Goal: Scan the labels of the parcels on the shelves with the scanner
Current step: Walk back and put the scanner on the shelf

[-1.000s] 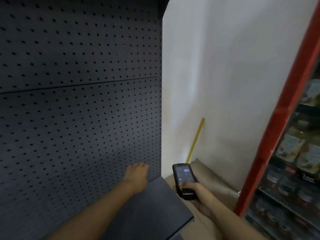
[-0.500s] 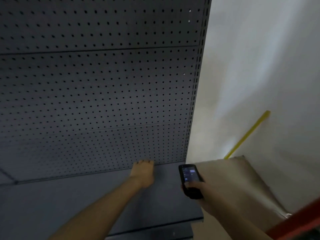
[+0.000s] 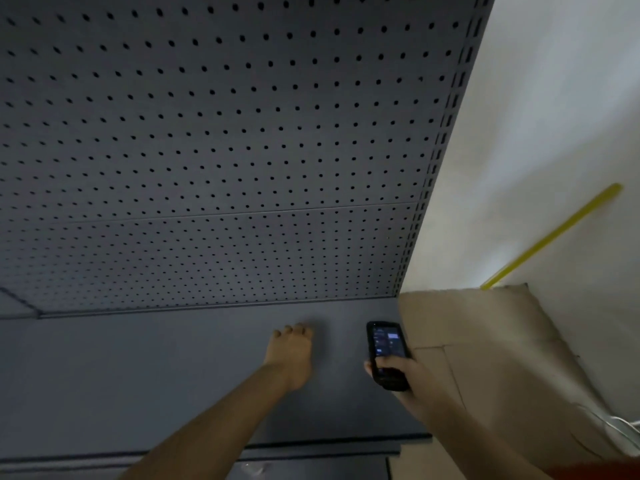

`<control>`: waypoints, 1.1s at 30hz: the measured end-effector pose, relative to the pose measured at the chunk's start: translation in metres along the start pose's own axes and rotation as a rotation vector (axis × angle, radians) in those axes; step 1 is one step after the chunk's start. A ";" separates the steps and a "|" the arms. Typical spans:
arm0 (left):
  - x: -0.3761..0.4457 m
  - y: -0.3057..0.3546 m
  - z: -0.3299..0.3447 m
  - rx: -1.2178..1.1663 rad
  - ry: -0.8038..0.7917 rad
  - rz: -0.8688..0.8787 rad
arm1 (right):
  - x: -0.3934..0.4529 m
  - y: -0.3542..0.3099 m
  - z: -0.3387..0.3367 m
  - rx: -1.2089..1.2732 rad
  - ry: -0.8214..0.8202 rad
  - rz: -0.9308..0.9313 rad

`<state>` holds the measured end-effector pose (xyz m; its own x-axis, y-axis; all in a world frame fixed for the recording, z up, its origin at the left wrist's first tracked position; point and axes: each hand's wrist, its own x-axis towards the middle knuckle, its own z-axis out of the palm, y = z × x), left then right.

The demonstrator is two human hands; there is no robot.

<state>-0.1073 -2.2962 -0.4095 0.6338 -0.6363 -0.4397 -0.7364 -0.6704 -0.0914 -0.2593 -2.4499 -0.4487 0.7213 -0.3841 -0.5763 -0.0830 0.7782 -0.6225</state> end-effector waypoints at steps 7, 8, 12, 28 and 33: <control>0.013 0.002 0.014 -0.013 -0.031 -0.030 | 0.018 0.001 -0.015 -0.038 0.000 0.029; 0.014 0.004 0.015 -0.019 -0.030 -0.033 | 0.019 0.002 -0.017 -0.040 0.005 0.033; 0.014 0.010 0.016 -0.027 -0.024 -0.039 | 0.018 0.009 -0.020 0.009 0.040 0.108; 0.001 0.012 0.014 -0.052 -0.024 -0.011 | -0.018 0.023 -0.015 0.038 0.242 0.257; -0.002 0.011 0.017 -0.051 -0.022 -0.003 | -0.021 0.021 -0.012 -0.078 0.286 0.212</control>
<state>-0.1212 -2.2959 -0.4243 0.6307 -0.6258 -0.4589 -0.7208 -0.6915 -0.0475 -0.2849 -2.4313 -0.4563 0.4616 -0.3503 -0.8150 -0.2702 0.8196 -0.5053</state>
